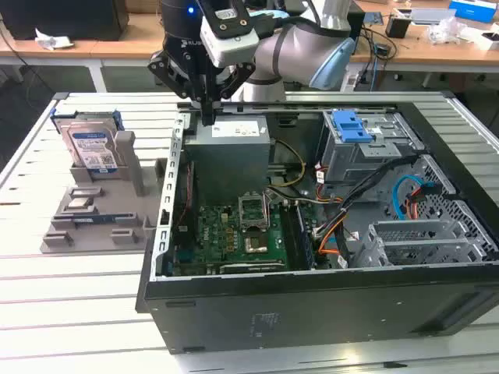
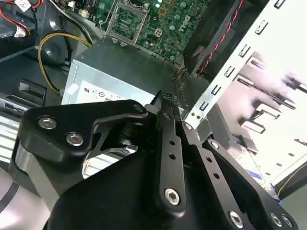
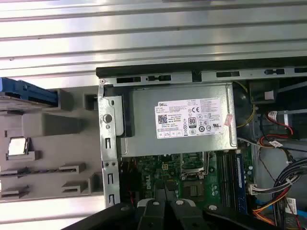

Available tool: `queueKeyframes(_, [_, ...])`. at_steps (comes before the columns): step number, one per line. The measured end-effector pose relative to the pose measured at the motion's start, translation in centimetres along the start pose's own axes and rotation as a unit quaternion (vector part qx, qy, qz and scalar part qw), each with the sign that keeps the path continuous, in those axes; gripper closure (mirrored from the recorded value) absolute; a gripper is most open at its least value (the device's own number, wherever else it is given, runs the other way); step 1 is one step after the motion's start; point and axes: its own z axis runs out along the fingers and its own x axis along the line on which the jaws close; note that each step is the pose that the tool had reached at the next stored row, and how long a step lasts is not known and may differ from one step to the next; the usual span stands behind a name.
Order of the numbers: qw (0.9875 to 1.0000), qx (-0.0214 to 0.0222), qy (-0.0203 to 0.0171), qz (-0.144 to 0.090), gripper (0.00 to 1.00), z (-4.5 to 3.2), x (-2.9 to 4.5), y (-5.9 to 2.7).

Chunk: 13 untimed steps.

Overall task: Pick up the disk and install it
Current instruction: 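Reach for the disk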

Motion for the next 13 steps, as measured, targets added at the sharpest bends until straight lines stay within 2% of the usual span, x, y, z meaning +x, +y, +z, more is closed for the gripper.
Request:
queueKeyframes(1, [1.0, 0.0, 0.0, 0.0, 0.89, -0.01, 0.23, -0.02])
queueKeyframes(4, [1.0, 0.0, 0.0, 0.0, 0.89, -0.05, 1.78, -0.13])
queueKeyframes(8, [1.0, 0.0, 0.0, 0.0, 0.89, -0.07, 2.71, -0.2])
queueKeyframes(10, [1.0, 0.0, 0.0, 0.0, 0.89, -0.1, 3.66, -0.27])
queueKeyframes(13, [1.0, 0.0, 0.0, 0.0, 0.89, -0.12, 4.49, -0.33])
